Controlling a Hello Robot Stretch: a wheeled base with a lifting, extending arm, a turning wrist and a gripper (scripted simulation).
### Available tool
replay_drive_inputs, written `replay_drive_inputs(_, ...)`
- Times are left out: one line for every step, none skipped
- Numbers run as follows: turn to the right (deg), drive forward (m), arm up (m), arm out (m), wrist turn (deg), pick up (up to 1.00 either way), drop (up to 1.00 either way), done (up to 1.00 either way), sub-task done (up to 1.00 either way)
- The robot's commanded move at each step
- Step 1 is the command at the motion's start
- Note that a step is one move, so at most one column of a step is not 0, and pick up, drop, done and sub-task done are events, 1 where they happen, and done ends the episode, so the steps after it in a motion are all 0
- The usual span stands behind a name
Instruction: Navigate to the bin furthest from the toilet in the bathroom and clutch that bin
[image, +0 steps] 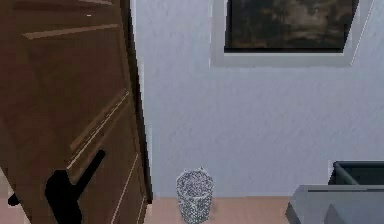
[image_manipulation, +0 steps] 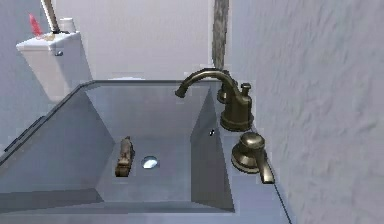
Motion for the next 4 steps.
replay_drive_inputs(0.0, 0.45, 0.0, 0.0, 0.0, 0.0, 0.0, 0.0, 0.0)
replay_drive_inputs(42.0, 0.0, 0.0, 0.0, 0.0, 0.0, 0.0, 0.0, 0.0)
replay_drive_inputs(0.0, 0.4, 0.0, 0.0, 0.0, 0.0, 0.0, 0.0, 0.0)
replay_drive_inputs(-3.0, 0.0, 0.0, 0.0, 0.0, 0.0, 0.0, 0.0, 0.0)
